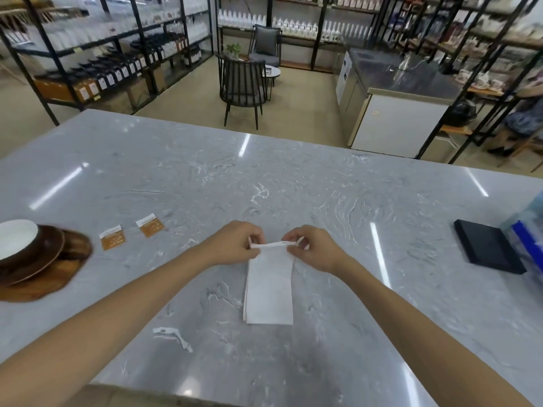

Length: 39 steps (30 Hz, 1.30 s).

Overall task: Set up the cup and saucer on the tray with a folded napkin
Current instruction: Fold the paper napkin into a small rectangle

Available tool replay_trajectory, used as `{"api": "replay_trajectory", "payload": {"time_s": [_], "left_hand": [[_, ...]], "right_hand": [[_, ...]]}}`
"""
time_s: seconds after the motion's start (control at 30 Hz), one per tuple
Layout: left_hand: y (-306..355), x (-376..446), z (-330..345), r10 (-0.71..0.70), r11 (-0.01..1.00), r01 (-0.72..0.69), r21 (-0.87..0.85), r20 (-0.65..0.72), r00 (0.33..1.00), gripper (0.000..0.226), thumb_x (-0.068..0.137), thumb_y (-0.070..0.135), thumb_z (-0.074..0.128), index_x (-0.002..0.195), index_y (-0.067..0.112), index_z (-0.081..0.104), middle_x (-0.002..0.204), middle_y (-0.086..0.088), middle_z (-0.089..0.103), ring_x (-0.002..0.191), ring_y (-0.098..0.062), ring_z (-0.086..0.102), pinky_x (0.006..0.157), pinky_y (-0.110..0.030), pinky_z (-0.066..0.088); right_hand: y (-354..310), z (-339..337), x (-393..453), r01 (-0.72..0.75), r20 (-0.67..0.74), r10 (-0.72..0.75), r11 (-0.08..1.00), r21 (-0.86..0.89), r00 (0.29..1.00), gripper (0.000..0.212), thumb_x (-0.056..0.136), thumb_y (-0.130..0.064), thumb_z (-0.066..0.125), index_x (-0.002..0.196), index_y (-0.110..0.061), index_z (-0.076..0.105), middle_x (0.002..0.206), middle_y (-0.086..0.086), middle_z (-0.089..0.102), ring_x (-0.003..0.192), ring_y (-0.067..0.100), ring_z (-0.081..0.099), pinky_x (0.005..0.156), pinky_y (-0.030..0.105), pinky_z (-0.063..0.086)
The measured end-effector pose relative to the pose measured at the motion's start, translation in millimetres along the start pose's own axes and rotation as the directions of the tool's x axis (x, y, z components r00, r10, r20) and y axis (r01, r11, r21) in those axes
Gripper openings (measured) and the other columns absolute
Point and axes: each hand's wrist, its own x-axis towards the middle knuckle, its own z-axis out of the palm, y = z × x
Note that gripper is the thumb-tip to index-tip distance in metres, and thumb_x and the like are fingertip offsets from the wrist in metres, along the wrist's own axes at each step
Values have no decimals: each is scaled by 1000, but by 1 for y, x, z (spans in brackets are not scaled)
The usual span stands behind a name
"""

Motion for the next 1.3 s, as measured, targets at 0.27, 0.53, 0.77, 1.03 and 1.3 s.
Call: {"api": "replay_trajectory", "payload": {"time_s": [0.27,0.53,0.77,1.03,1.3], "left_hand": [[12,-84,56,154,987,-149,57,-106,982,15,85,27,60,98,27,68,96,11,61,78,-6,60,71,-26,51],[10,-112,101,68,997,-71,-16,-141,988,16,89,18,63,101,22,72,102,8,64,81,-10,64,75,-30,53],[12,-114,114,39,998,-27,51,-245,969,16,88,32,61,95,23,72,99,11,64,98,-11,54,82,-30,51],[31,-57,132,-91,966,143,214,-236,967,55,106,36,26,156,14,31,165,-1,29,155,-19,16,126,-35,18],[5,-59,152,-217,919,231,320,-79,973,67,104,44,13,159,15,-10,169,2,-13,155,-18,-17,128,-40,-4]], "right_hand": [[-1,45,-98,139,-134,-143,990,-36,981,18,87,-12,74,105,-16,76,102,-2,65,74,12,67,70,26,58],[11,91,-135,37,-131,-45,997,-68,990,17,91,-16,69,108,-16,74,109,0,64,83,15,67,72,33,58],[11,101,-141,22,-164,-31,998,-56,986,23,97,-33,61,110,-18,72,106,-7,63,73,5,59,68,30,56],[5,113,-78,-3,-238,-57,970,-242,970,47,106,-26,38,151,-11,45,156,8,46,146,21,39,121,32,31],[30,134,-78,-3,-131,-48,931,-364,990,61,105,-41,26,161,-18,20,168,-2,22,156,13,12,125,28,4]]}}
